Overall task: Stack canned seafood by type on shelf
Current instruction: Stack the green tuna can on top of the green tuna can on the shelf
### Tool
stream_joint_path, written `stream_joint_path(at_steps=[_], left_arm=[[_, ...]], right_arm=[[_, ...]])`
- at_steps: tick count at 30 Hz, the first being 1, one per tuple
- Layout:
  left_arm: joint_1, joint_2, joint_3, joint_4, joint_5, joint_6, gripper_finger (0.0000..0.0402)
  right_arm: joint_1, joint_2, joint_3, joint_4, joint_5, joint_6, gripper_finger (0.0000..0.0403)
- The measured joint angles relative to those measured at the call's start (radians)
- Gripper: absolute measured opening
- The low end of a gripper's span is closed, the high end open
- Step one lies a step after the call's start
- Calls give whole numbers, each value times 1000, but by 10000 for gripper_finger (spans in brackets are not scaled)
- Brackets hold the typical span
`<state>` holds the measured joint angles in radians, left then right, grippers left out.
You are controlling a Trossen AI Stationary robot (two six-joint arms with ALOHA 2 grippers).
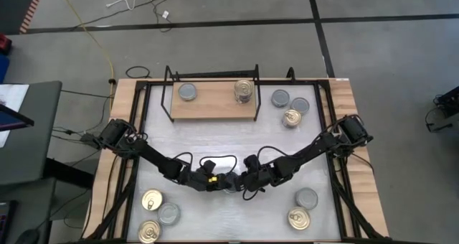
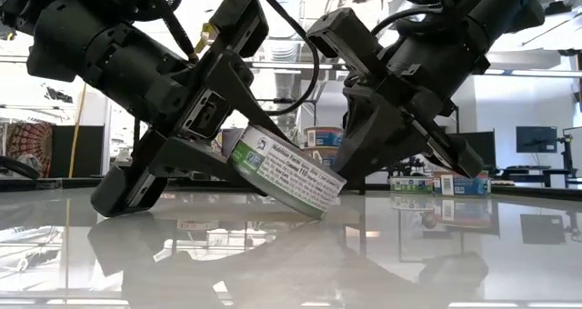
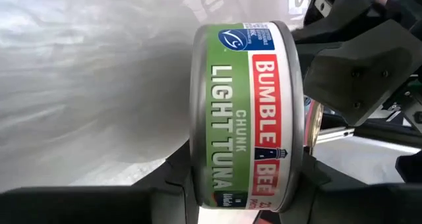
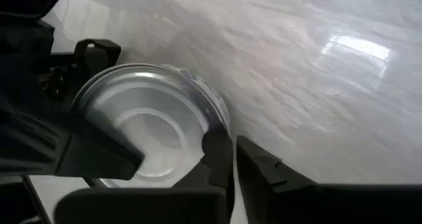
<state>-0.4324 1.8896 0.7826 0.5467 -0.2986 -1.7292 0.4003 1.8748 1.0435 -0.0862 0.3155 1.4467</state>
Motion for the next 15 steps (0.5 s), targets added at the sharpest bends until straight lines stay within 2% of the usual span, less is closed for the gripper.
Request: stream_joint_path(at_steps=[5,10,15], left_arm=[[11,0,0,5,24,43,128],[28,0,-1,49,37,87,128],[44,-41,-4,8,31,161,128]], right_arm=[[-11,-44,-1,-52,-15,-67,86],[-18,-138,-2,-243,-10,-87,128],[-11,-230,-1,-440,-8,-126,162]])
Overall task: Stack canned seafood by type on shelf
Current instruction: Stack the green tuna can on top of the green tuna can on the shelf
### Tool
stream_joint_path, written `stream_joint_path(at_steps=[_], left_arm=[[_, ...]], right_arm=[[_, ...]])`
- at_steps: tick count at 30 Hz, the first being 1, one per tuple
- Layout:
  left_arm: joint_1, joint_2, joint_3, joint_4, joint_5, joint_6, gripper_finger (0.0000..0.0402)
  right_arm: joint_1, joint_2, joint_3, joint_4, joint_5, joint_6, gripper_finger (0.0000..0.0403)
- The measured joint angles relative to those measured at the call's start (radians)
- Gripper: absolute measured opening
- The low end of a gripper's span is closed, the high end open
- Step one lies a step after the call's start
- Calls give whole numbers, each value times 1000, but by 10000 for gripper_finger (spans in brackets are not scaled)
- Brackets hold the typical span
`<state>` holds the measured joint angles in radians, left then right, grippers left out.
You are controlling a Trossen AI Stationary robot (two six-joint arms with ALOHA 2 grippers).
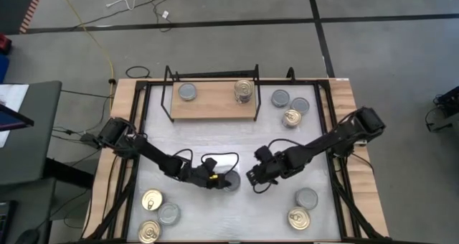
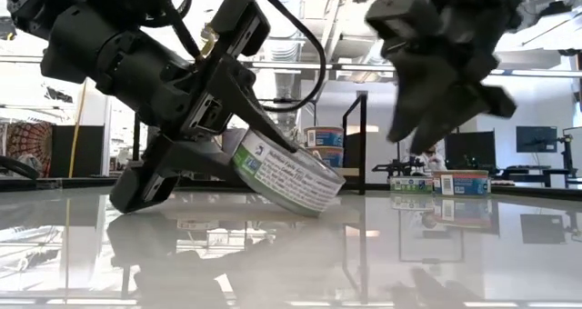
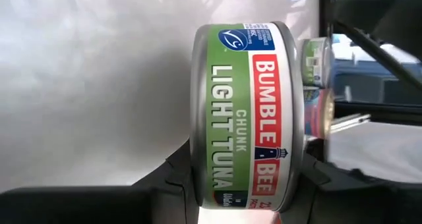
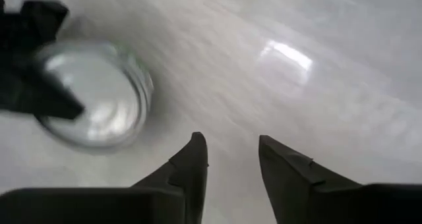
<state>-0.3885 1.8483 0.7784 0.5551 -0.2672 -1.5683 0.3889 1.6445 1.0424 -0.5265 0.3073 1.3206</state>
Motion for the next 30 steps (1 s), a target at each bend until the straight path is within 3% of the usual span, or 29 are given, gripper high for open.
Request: stream_joint_path(at_steps=[6,16,20,26,30], left_arm=[[33,-115,-2,-131,-42,95,128],[158,-367,2,-429,-85,250,128],[263,-464,2,-550,-86,281,128],[461,-595,2,-563,-91,409,128],[601,-643,2,-571,-10,492,128]], right_arm=[[24,-57,0,-107,7,7,169],[20,-44,-1,-105,12,14,157],[13,-26,-1,-97,13,14,157],[-8,-20,-1,-76,12,15,158],[-32,-21,-1,-72,11,15,157]])
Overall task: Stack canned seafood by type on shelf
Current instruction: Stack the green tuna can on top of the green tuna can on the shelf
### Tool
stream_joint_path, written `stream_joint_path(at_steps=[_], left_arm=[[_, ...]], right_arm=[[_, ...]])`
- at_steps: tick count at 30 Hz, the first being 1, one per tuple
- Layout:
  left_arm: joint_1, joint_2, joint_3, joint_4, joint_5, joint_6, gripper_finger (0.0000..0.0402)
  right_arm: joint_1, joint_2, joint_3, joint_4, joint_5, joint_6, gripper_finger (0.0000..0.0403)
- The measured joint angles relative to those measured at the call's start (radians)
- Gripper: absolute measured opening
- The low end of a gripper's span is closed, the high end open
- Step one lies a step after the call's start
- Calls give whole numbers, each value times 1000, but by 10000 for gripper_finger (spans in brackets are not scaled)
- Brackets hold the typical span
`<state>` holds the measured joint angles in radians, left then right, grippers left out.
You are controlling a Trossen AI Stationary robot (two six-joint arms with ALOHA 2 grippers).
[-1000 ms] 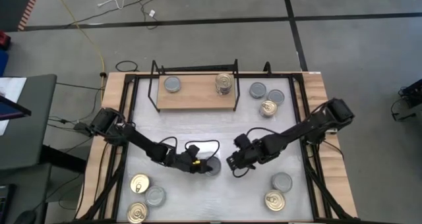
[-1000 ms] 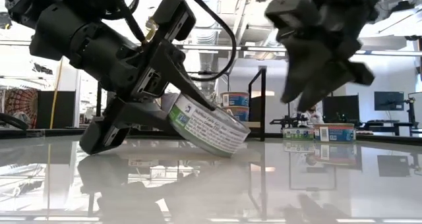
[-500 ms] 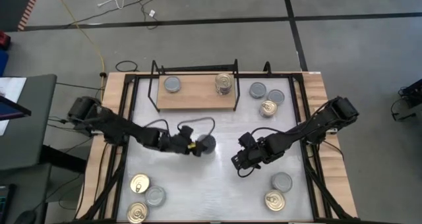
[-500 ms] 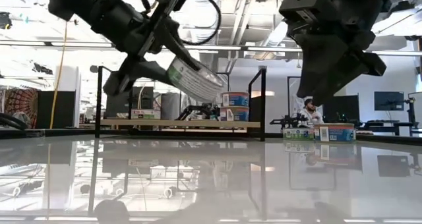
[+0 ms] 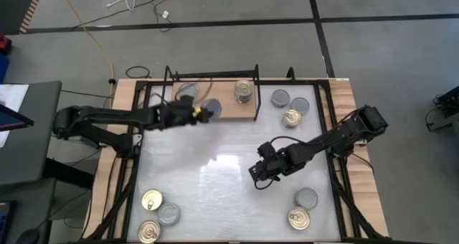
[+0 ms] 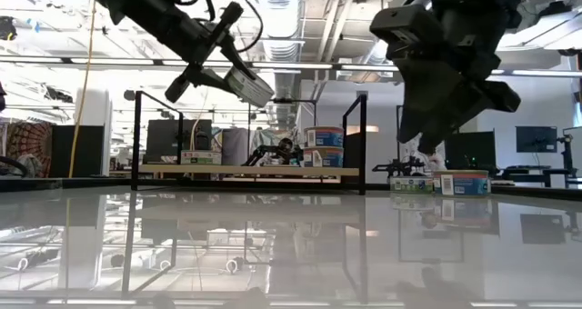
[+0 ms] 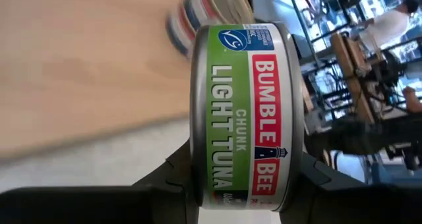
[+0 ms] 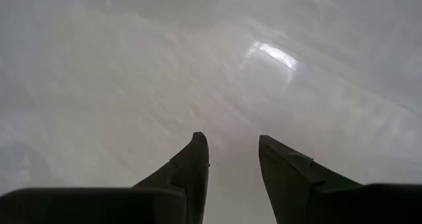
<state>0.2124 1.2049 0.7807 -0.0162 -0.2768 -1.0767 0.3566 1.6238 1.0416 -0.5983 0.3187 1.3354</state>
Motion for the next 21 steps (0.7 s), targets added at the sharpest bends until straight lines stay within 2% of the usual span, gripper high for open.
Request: stream_joint_path(at_steps=[5,11,15,21], left_arm=[[104,-6,0,-4,90,37,128],[135,7,0,12,19,47,128],[202,7,25,17,32,111,128],[317,37,226,-244,115,318,128]], right_arm=[[-45,0,0,3,0,0,157],[-100,0,0,2,-2,-7,158],[-131,-1,0,9,-38,-85,158],[-181,-1,0,9,-100,-257,158]])
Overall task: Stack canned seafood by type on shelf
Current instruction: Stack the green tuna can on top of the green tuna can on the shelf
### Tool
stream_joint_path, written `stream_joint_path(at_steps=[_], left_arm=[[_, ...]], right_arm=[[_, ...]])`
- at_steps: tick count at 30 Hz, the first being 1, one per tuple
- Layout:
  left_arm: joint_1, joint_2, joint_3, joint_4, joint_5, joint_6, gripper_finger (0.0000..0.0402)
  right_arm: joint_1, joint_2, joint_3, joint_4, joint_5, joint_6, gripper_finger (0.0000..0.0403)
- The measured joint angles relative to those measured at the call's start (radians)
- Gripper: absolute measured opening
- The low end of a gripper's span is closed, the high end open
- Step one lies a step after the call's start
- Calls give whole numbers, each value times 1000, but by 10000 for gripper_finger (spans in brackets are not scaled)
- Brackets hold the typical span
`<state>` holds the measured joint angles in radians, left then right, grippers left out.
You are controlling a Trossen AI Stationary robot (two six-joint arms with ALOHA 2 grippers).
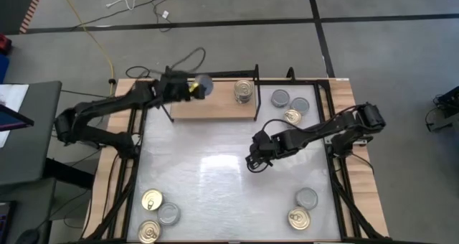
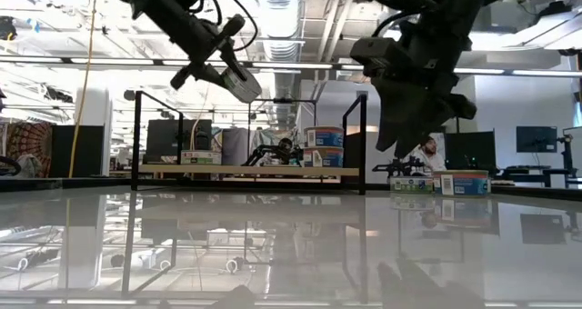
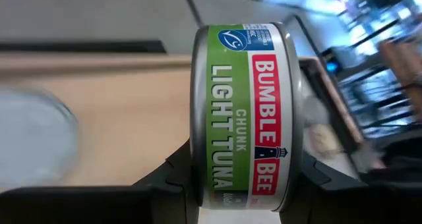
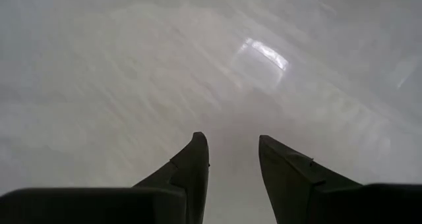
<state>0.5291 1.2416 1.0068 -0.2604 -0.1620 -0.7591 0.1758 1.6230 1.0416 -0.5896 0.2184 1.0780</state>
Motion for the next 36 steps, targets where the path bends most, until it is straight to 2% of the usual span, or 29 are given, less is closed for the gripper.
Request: stream_joint_path(at_steps=[5,10,13,21,29,36], left_arm=[[81,75,175,-195,81,126,128],[99,118,209,-251,105,110,128],[98,120,194,-258,98,66,128],[97,119,124,-321,-93,-93,128],[99,120,48,-287,-151,-168,152],[99,120,29,-245,-161,-226,147]], right_arm=[[-35,0,0,0,-38,-100,158],[-42,0,0,0,-39,-117,158],[-43,0,0,1,-39,-133,158],[-63,0,0,3,-39,-146,158],[-74,-1,0,24,-39,-170,158],[-74,-1,1,38,-39,-170,158]])
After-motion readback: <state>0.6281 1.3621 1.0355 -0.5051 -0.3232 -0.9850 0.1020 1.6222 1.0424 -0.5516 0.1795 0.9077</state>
